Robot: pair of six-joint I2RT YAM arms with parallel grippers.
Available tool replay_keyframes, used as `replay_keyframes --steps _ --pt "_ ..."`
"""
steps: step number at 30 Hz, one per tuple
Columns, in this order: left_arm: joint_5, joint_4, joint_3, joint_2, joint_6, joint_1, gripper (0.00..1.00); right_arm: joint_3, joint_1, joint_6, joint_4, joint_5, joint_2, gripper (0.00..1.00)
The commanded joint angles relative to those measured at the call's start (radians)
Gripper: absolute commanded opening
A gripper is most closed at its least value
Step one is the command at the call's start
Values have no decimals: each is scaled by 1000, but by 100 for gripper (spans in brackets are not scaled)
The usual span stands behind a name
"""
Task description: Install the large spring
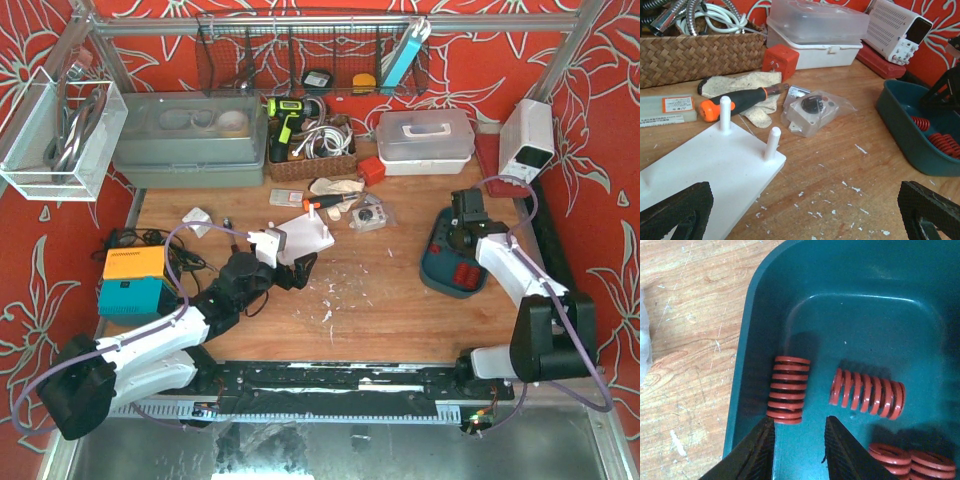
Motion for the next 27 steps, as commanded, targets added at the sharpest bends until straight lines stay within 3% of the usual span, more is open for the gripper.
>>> replay_keyframes --steps 1,27 --pt "1 25 2 -6 4 -7 100 -4 -20 -24 53 -32 36 34" --pt "-32 0 9 -8 5 -9 100 11 -23 -29 82 -73 258 37"
